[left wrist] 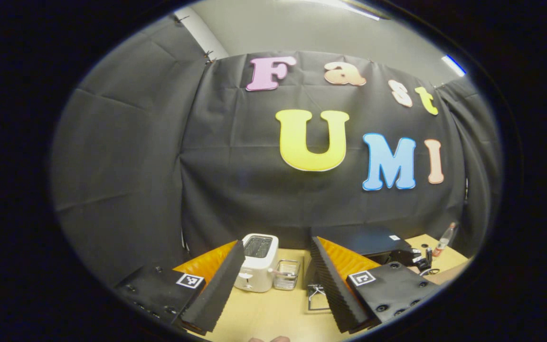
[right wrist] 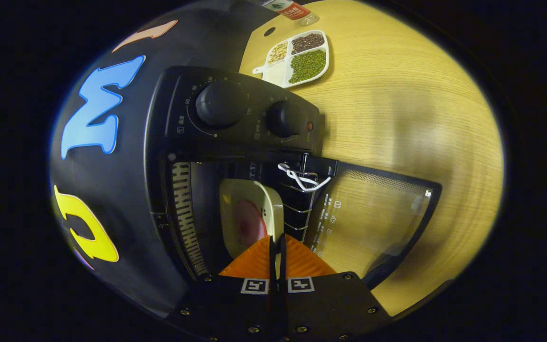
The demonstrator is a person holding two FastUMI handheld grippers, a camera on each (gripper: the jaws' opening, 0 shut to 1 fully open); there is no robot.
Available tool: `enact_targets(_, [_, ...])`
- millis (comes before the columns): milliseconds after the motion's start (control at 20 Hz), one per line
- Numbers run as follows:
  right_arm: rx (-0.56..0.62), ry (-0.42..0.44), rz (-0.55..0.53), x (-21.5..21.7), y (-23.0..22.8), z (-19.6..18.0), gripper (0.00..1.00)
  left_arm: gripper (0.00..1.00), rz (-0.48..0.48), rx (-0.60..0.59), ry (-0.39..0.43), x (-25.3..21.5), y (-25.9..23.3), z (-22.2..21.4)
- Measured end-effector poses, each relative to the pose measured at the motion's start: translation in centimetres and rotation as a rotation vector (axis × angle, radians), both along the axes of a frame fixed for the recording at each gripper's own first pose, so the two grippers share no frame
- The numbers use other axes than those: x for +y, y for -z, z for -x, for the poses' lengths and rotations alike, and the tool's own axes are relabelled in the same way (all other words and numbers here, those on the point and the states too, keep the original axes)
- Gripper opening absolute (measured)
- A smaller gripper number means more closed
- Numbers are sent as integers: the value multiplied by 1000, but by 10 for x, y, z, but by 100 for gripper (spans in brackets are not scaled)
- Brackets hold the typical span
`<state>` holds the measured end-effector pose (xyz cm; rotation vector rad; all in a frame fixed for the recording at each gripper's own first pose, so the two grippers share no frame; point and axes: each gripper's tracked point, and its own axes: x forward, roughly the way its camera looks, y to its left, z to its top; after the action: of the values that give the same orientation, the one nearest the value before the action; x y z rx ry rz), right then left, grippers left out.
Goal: Open the electric oven with the left hand, put the food in, and close the electric oven.
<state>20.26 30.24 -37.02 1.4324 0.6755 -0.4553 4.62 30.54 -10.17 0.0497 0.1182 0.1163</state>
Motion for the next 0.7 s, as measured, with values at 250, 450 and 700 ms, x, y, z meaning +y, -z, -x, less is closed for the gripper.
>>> enact_targets(250, [-5, 83, -33, 14, 5, -31, 0, 93, -11, 24, -30, 11, 5, -1])
enact_targets(450, [-10, 59, -23, 19, 7, -45, 1, 94, -16, 30, -42, 12, 2, -2])
enact_targets(700, [-45, 52, -25, 9, 1, -37, 6, 95, -12, 25, -21, -2, -1, -9])
